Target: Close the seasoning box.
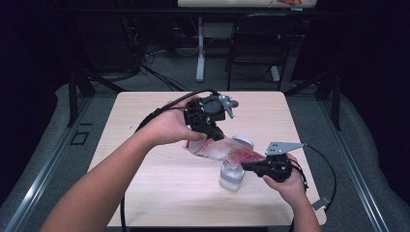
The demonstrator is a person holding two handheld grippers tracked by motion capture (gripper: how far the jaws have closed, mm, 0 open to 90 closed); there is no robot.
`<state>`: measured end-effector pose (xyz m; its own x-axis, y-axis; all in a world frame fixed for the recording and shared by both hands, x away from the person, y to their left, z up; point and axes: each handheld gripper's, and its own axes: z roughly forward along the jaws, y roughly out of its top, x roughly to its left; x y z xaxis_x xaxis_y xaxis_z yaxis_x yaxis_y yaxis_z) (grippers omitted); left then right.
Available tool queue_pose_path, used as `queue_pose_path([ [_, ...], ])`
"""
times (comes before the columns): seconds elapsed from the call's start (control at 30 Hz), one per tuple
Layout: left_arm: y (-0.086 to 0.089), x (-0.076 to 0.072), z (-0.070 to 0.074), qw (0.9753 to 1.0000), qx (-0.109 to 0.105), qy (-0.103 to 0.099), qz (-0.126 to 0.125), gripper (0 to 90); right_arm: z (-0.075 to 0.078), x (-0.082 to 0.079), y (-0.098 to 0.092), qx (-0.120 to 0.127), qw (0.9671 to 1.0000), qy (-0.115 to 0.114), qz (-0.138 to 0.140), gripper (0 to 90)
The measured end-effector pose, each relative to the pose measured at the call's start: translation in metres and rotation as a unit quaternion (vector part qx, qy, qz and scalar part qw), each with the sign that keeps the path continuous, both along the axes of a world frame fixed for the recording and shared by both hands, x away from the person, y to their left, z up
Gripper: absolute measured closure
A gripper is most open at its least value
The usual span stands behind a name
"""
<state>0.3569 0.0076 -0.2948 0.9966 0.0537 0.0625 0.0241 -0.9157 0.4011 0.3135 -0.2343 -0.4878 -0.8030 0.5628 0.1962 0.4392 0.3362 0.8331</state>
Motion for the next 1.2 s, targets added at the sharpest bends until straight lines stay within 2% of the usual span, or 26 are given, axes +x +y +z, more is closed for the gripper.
queue_pose_path([
  [0.27,0.0030,0.0000,0.0012,1.0000,-0.004,0.005,0.003,86.3,-0.0011,0.0003,0.0041,0.010,0.9999,0.004,0.012,86.6],
  [0.47,0.0015,0.0001,-0.0001,1.0000,0.002,0.007,0.002,86.7,-0.0013,0.0013,0.0050,-0.007,0.9999,-0.008,-0.002,84.3],
  [0.77,0.0002,0.0008,0.0000,1.0000,0.002,0.007,0.002,86.7,-0.0014,0.0016,0.0042,-0.007,0.9999,-0.010,-0.010,83.6],
  [1.2,-0.0001,0.0011,0.0002,1.0000,-0.001,0.006,0.003,86.3,-0.0020,0.0017,0.0058,-0.011,0.9999,-0.006,-0.002,84.4],
])
